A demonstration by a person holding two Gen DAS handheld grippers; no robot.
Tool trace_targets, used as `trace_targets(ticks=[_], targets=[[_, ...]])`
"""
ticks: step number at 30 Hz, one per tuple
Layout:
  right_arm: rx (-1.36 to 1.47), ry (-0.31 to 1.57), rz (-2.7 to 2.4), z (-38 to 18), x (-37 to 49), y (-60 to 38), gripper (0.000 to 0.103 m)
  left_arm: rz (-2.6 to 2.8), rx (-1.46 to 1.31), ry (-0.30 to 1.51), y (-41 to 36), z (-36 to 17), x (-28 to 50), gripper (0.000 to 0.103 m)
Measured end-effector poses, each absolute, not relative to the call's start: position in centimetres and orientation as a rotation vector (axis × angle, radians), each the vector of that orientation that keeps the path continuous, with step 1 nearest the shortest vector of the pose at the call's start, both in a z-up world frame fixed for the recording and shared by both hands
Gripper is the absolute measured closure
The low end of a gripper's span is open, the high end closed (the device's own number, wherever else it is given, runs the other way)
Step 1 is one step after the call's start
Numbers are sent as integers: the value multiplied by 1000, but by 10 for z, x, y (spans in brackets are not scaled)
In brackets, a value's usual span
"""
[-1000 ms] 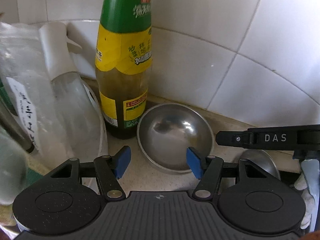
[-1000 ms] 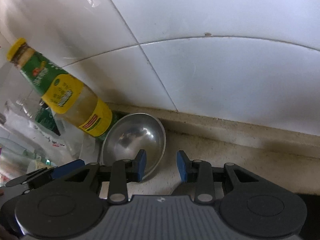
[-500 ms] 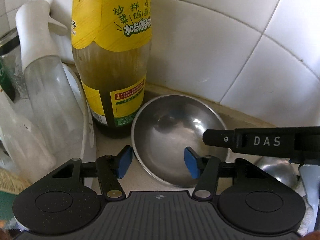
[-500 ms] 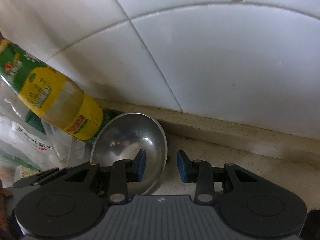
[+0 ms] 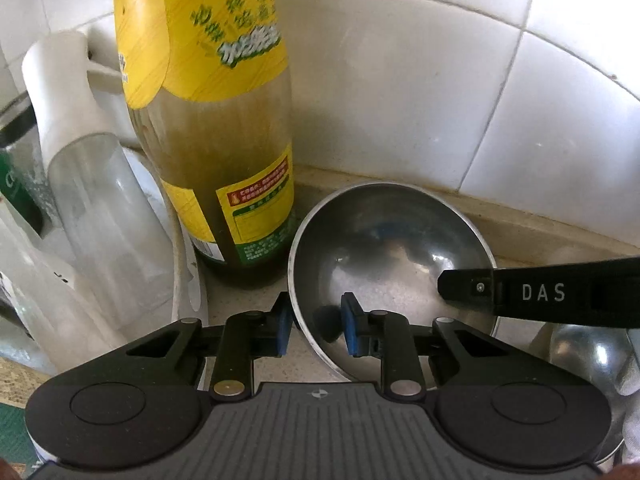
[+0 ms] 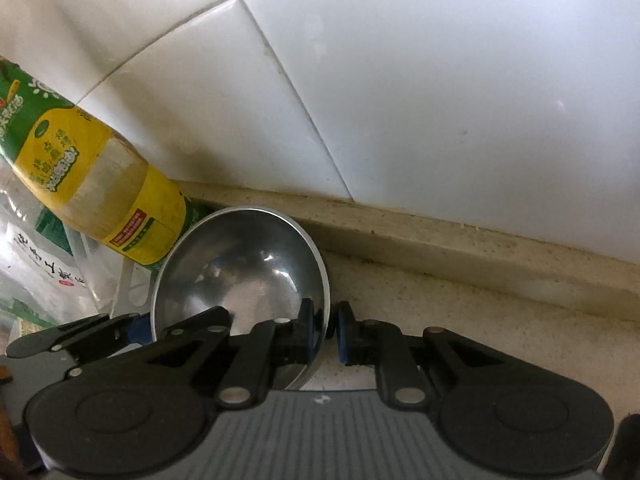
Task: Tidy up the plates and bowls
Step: 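Close both grippers on the large steel bowl's rim, then lift the large steel bowl with both grippers and carry it over the counter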
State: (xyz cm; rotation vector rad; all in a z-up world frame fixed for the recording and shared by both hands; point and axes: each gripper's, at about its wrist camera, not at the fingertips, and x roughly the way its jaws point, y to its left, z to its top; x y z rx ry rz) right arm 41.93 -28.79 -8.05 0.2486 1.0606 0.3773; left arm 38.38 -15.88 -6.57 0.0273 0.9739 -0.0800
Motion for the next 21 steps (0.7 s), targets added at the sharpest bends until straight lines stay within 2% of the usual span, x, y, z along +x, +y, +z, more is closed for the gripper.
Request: trace_targets(ticks=[21], targets=[[258,971,359,-28,380,-305,66,-128,52,865,-175,-6,350,66]])
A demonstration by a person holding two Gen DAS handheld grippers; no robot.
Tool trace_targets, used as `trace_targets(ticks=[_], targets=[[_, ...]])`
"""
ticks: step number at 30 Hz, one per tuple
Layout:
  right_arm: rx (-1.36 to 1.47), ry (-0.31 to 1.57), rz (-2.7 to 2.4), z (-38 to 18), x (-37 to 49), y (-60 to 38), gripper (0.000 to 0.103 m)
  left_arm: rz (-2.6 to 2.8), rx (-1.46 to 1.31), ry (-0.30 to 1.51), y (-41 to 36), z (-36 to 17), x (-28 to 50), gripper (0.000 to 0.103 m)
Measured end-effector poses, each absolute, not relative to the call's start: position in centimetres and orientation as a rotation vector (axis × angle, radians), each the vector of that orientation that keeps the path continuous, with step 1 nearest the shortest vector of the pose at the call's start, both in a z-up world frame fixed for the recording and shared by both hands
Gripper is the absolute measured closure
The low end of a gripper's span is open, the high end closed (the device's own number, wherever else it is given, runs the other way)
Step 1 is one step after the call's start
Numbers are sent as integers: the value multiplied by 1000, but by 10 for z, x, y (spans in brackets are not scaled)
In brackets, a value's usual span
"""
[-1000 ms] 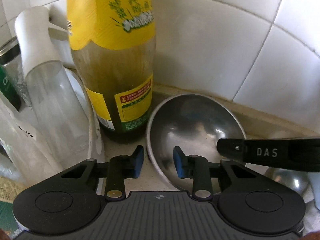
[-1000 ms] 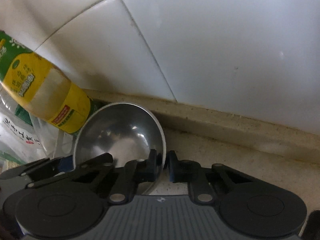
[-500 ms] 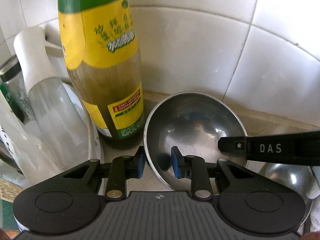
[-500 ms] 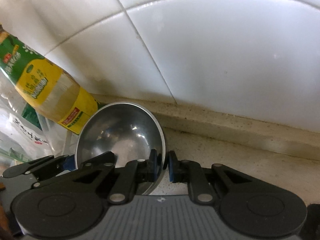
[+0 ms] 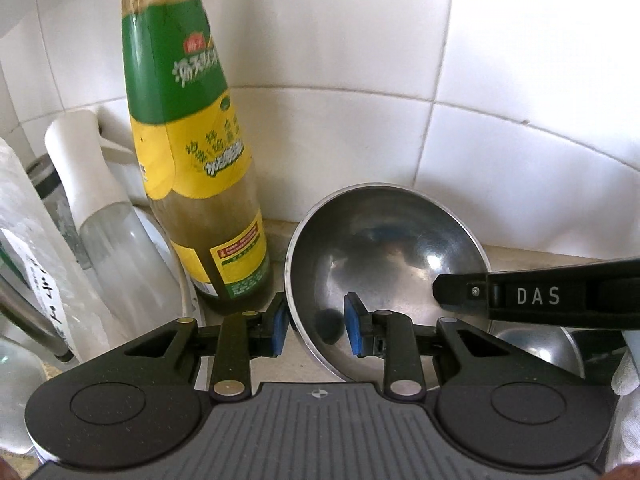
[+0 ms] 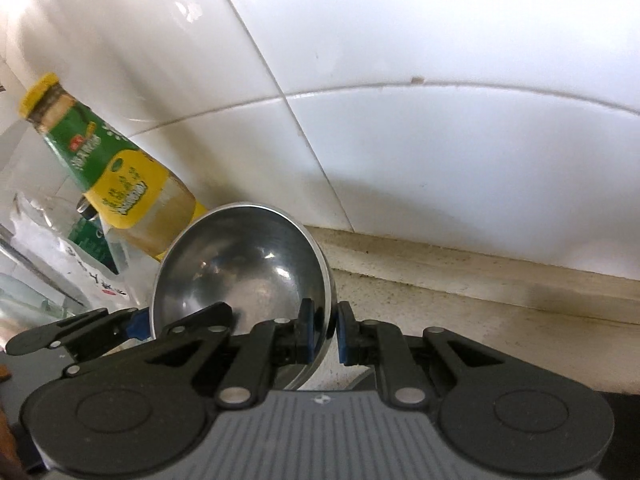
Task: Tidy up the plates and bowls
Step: 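Lift the large steel bowl with both grippers and carry it over the counter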
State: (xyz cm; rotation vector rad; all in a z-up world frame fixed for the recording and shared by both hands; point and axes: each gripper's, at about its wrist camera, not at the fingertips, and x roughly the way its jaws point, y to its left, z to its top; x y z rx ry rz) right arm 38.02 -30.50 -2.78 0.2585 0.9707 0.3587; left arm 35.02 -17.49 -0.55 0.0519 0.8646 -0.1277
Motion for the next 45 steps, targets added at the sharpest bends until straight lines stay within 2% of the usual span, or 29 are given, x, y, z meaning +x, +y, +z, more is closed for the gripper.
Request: trace_targets(ticks=[26,45], targets=[[245,871,384,44,291,-318,66,-146,92,742,-178,68,249,61],[231,893,318,44,156,-324,65,-302,117,747,-175,57,125,60]])
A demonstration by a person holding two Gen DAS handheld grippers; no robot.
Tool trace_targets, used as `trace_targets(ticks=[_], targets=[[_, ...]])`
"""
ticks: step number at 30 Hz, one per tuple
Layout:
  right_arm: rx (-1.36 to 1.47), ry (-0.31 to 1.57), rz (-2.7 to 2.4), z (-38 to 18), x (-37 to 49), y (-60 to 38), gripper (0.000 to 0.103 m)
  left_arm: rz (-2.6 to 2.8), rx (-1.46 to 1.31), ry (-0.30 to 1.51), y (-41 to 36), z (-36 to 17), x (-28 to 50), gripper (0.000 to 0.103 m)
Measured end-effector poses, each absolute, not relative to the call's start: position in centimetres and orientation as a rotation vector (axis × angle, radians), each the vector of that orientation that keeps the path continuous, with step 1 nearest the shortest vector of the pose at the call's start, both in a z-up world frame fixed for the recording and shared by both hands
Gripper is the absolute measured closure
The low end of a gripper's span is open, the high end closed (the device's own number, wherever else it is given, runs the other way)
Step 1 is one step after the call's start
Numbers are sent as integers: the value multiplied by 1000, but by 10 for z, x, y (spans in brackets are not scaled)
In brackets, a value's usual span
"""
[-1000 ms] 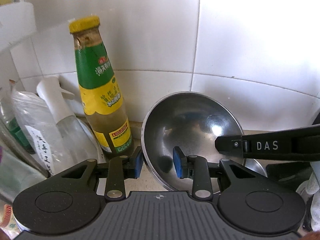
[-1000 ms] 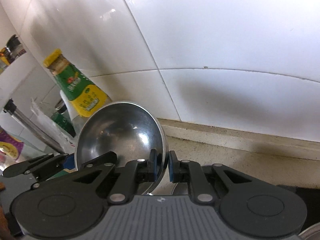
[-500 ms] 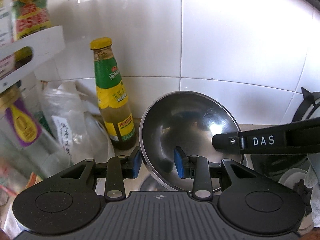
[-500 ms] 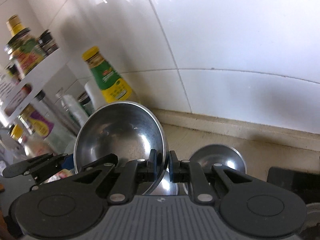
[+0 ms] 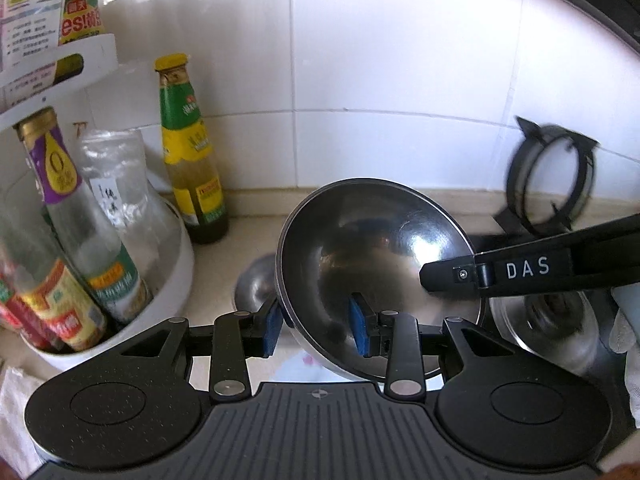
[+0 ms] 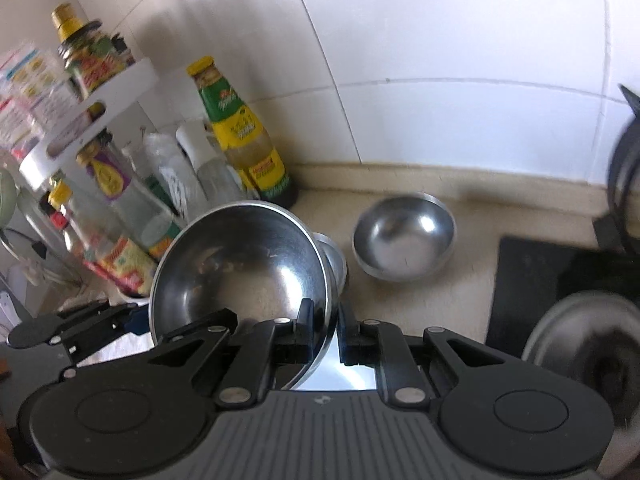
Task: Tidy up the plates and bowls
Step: 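Lift the large steel bowl with both grippers and carry it over the counter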
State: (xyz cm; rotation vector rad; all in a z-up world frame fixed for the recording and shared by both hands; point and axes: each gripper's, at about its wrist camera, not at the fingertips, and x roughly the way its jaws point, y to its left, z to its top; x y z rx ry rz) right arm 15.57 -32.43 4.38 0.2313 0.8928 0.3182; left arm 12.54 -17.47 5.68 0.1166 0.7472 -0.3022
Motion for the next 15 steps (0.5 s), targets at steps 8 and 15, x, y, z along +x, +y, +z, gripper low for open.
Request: trace_targets(ticks=[8,15], targets=[[265,945,256,22,99,-310,65,-365,152,808,-162,34,81,57],[301,999,224,-6,83,-301,65,-367,151,860,-153,10,72,57]])
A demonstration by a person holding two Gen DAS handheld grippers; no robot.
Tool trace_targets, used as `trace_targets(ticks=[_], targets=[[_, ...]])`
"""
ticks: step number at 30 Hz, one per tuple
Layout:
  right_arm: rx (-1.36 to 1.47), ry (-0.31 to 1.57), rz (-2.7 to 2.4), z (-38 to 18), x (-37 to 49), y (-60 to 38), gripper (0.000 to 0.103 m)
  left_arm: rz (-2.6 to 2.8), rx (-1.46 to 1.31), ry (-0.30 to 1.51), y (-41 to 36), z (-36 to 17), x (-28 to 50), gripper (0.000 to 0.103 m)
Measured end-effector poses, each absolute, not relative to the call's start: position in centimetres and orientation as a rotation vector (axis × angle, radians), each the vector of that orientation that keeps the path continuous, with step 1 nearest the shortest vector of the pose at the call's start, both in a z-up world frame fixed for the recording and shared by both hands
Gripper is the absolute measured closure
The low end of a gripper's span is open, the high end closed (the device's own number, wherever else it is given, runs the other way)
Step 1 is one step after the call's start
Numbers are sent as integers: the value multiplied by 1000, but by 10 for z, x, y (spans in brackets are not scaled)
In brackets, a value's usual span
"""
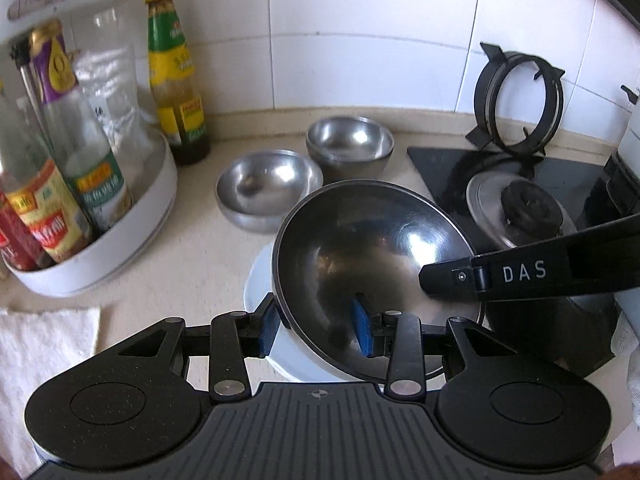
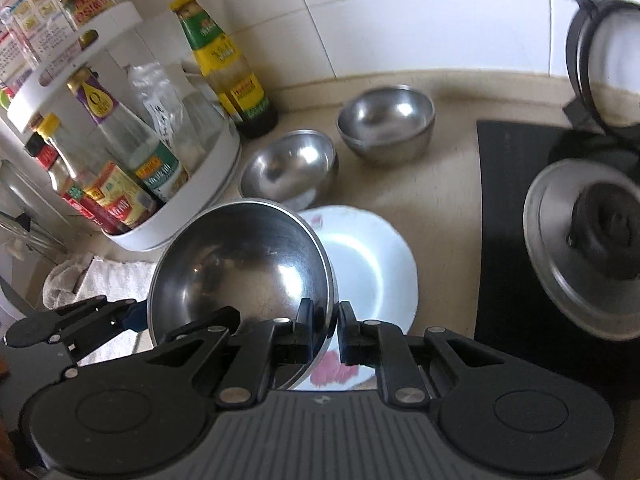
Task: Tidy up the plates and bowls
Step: 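Lift the large steel bowl with both grippers and carry it over the counter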
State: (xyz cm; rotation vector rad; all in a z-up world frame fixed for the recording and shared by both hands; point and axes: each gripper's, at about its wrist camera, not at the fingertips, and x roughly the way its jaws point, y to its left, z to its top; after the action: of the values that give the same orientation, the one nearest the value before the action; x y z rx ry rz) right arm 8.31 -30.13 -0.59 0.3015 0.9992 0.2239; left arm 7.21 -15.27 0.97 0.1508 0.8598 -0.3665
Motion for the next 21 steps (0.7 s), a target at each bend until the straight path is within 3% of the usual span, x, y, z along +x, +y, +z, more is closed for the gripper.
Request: trace_targets(ticks=[21], targets=[[282,1097,244,-34,108,-303,64,-369,116,922,-154,-18,88,55]])
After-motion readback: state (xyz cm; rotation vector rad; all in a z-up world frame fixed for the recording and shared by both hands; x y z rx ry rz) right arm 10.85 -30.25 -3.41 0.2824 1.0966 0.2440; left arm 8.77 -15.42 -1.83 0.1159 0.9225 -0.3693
